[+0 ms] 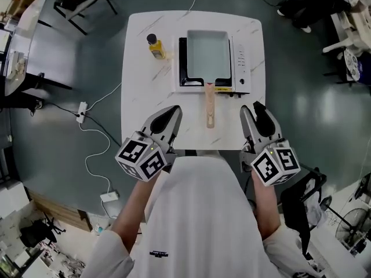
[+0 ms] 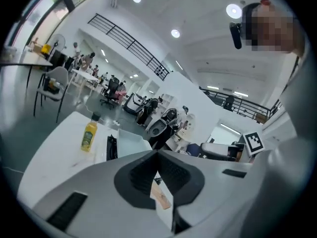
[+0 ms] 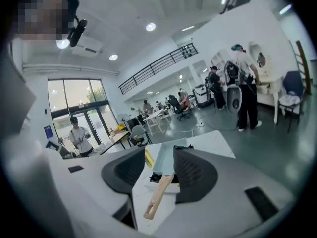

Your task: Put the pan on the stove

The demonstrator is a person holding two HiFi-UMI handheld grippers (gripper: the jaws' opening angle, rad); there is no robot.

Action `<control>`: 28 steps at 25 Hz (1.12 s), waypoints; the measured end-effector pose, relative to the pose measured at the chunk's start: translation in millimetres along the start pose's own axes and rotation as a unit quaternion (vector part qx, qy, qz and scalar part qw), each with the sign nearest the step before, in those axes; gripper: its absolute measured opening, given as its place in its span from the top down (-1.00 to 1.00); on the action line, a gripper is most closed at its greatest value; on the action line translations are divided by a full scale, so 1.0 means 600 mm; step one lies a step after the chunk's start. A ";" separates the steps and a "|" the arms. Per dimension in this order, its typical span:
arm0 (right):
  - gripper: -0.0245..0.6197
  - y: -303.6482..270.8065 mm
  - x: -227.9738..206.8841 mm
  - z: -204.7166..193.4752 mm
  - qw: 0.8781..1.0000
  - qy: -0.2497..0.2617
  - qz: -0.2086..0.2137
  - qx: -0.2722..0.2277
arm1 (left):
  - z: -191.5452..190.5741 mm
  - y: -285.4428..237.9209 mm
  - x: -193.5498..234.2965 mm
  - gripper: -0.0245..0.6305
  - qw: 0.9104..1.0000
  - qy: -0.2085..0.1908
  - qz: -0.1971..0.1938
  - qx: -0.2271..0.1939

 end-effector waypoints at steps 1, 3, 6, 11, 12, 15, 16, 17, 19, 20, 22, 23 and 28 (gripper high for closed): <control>0.35 0.009 0.001 0.008 1.000 0.018 -0.007 -0.011 | 0.010 0.007 -0.004 0.92 1.000 -0.015 0.005 -0.004; 0.50 0.023 0.003 0.022 0.998 0.051 -0.017 -0.030 | 0.030 0.021 -0.014 0.92 0.999 -0.042 0.013 -0.010; 0.77 0.040 0.004 0.034 0.995 0.080 -0.030 -0.052 | 0.054 0.034 -0.029 0.92 0.997 -0.069 0.024 -0.015; 0.91 0.052 0.007 0.035 0.992 0.104 -0.039 -0.065 | 0.072 0.044 -0.043 0.93 0.996 -0.076 0.029 -0.021; 0.91 0.052 0.009 0.032 0.992 0.106 -0.036 -0.064 | 0.074 0.045 -0.045 0.92 0.996 -0.078 0.031 -0.022; 0.91 0.050 0.020 0.026 0.991 0.115 -0.024 -0.064 | 0.076 0.048 -0.046 0.92 0.996 -0.081 0.033 -0.021; 0.91 0.050 0.024 0.025 0.991 0.117 -0.020 -0.062 | 0.077 0.049 -0.046 0.93 0.996 -0.082 0.034 -0.020; 0.91 0.049 0.028 0.025 0.991 0.120 -0.016 -0.062 | 0.078 0.049 -0.047 0.93 0.996 -0.084 0.034 -0.020; 0.91 0.048 0.033 0.028 0.990 0.124 -0.011 -0.063 | 0.079 0.050 -0.050 0.92 0.996 -0.086 0.035 -0.020; 0.91 0.048 0.036 0.029 0.990 0.126 -0.009 -0.064 | 0.080 0.050 -0.052 0.93 0.995 -0.087 0.034 -0.019; 0.91 0.048 0.041 0.032 0.989 0.132 -0.005 -0.067 | 0.081 0.050 -0.056 0.92 0.995 -0.089 0.034 -0.019; 0.91 0.047 0.045 0.034 0.988 0.135 -0.002 -0.069 | 0.081 0.050 -0.058 0.93 0.995 -0.091 0.033 -0.019; 0.91 0.047 0.058 0.039 0.985 0.155 0.005 -0.074 | 0.080 0.049 -0.065 0.93 0.995 -0.096 0.031 -0.015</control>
Point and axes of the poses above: the fingertips, and each gripper's own axes: y backward along the fingers, x to its left, z out of its top, the point moved 3 cm from there along y, backward along the fingers, and after that the axes turned 14 degrees about -z, right-handed, at the moved point
